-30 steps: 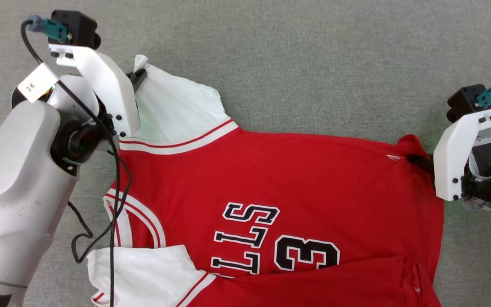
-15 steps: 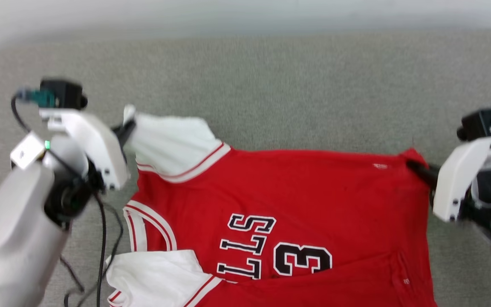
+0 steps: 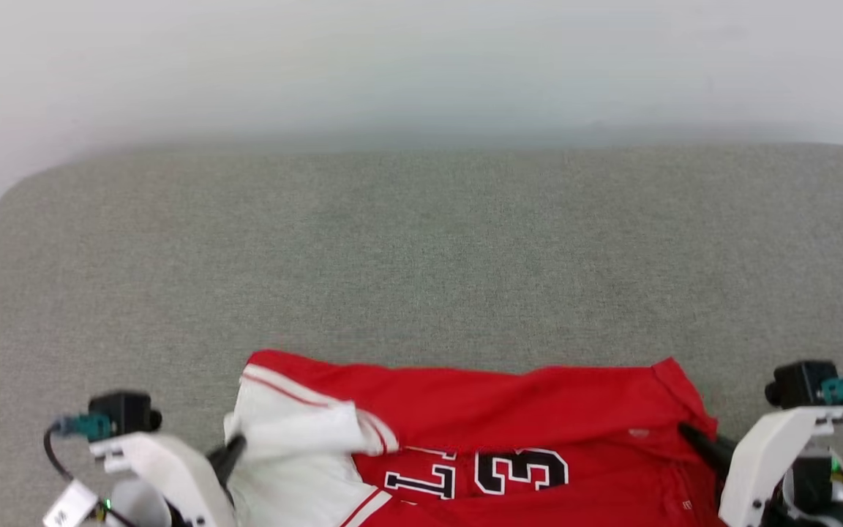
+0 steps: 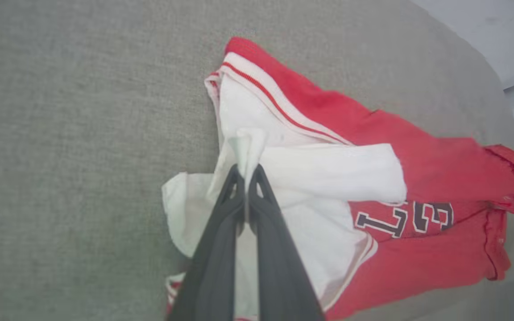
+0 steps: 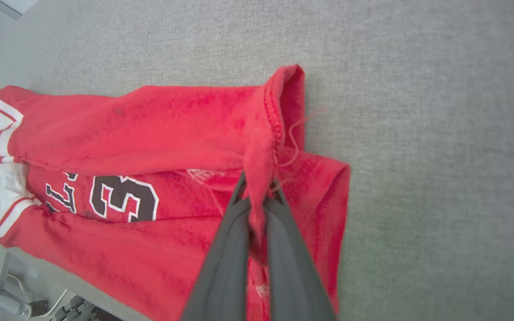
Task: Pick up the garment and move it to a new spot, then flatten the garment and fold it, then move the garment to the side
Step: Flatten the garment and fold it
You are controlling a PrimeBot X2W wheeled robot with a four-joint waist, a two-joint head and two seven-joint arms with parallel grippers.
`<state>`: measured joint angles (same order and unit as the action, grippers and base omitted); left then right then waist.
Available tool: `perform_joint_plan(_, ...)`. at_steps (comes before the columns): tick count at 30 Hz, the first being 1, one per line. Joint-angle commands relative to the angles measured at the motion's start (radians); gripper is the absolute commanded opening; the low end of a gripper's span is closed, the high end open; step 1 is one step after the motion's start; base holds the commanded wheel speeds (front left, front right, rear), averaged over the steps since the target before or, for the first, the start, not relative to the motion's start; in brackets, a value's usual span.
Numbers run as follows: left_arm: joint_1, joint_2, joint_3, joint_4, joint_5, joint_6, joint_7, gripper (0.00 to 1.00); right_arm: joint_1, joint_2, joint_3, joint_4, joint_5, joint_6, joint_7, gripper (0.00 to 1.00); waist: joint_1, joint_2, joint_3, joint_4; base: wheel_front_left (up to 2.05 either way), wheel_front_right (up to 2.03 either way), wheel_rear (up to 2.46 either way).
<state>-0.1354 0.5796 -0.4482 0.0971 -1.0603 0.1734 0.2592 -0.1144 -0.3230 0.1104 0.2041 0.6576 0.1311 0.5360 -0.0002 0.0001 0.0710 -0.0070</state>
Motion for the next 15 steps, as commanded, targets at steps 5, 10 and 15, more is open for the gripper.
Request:
perform_joint_plan(5,0.161,-0.009,0.012,-0.046,-0.04,0.049,-0.027,0.0,0.107,0.033,-0.025,-0.005,0.004,-0.001,-0.025,0.0,0.0002,-0.0001,-0.036,0.008,0.0,0.0,0.0)
perform_joint_plan(10,0.241,-0.036,-0.009,-0.022,-0.06,0.055,-0.039,0.0,0.19,0.063,-0.044,0.015,0.01,-0.001,-0.033,0.0,0.0002,-0.0001,-0.058,0.012,0.0,0.0,0.0)
perform_joint_plan(15,0.234,-0.076,-0.017,0.056,-0.058,0.021,-0.076,0.0,0.245,0.102,-0.048,0.035,0.013,-0.001,-0.048,0.18,0.0002,-0.0001,-0.068,0.012,0.0,0.0,0.0)
